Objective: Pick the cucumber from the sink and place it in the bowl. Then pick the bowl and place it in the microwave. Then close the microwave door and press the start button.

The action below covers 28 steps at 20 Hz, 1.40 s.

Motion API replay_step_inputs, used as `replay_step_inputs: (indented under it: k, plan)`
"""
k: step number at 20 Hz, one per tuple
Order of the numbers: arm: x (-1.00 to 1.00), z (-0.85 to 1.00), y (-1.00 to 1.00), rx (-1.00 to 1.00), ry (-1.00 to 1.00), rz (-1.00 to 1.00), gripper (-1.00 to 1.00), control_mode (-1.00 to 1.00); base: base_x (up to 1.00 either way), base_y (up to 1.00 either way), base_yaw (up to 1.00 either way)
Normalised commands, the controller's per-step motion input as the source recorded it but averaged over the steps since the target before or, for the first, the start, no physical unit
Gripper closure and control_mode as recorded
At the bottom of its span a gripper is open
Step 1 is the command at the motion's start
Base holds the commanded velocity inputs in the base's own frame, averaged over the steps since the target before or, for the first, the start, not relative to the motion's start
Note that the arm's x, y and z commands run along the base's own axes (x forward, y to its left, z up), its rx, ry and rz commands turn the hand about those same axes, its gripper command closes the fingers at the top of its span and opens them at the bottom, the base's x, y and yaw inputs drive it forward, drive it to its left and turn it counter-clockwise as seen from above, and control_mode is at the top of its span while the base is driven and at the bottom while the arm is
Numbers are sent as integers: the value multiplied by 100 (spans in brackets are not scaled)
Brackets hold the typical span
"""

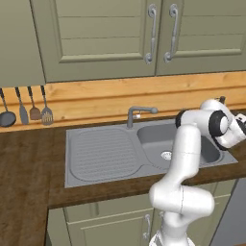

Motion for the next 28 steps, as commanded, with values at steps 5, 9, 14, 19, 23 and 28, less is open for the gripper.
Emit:
replay_step_inputs:
  k: [5,9,14,19,23,28]
  plan:
    - [-5,1,-59,0,-11,4,-100,-100,0,0,0]
    - [1,0,-47,0,-4,0,-100,-100,0,0,0]
    - [21,-6,-50,0,0,0,-100,-100,0,0,0]
    - [0,-13,-7,4,6,0,100,-100,0,0,0]
    - [-55,9,17,5,-1,0,100,-100,0,0,0]
    - [-100,71,72,-3,-6,0,100,-100,0,0,0]
